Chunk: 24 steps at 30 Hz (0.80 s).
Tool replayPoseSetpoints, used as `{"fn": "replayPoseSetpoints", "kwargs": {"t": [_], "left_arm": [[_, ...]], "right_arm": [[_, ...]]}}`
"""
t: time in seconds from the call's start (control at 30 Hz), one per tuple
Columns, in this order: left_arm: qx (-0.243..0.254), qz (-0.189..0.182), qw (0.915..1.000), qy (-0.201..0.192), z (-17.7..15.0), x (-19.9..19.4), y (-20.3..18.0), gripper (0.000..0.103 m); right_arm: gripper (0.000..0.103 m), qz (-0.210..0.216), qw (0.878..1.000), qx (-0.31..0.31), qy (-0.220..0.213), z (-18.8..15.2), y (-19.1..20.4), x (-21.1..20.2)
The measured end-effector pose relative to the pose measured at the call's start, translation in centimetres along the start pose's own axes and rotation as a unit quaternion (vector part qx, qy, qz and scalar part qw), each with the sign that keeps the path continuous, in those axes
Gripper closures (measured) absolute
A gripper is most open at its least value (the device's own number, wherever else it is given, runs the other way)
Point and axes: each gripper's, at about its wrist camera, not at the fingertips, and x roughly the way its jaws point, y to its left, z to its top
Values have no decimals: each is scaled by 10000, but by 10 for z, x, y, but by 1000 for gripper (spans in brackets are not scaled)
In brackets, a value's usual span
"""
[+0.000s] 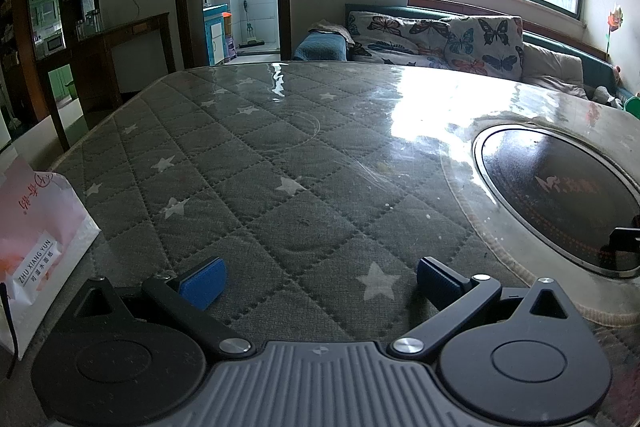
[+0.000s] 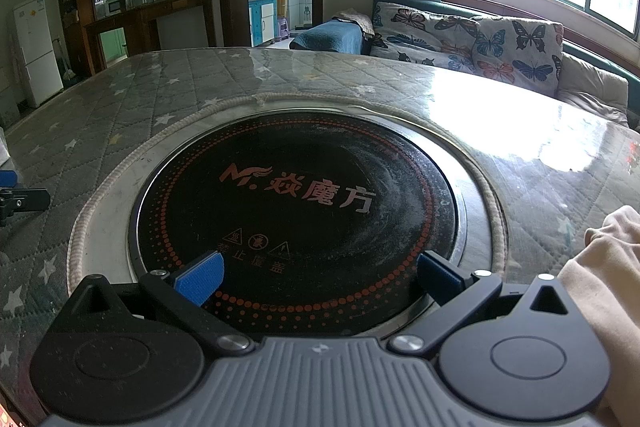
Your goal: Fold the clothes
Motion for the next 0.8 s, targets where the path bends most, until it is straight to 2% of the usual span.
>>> {"fn": "replayPoseSetpoints", "kwargs": {"t": [0.67, 0.8], "left_arm": [[48, 149, 9997, 168, 2, -7, -15, 0], [16, -42, 9999, 163, 2, -17, -22, 0]], "right_arm": [[0, 190, 9998, -45, 93, -1, 1, -7], [0, 217, 9998, -41, 26, -6, 0, -17]]}}
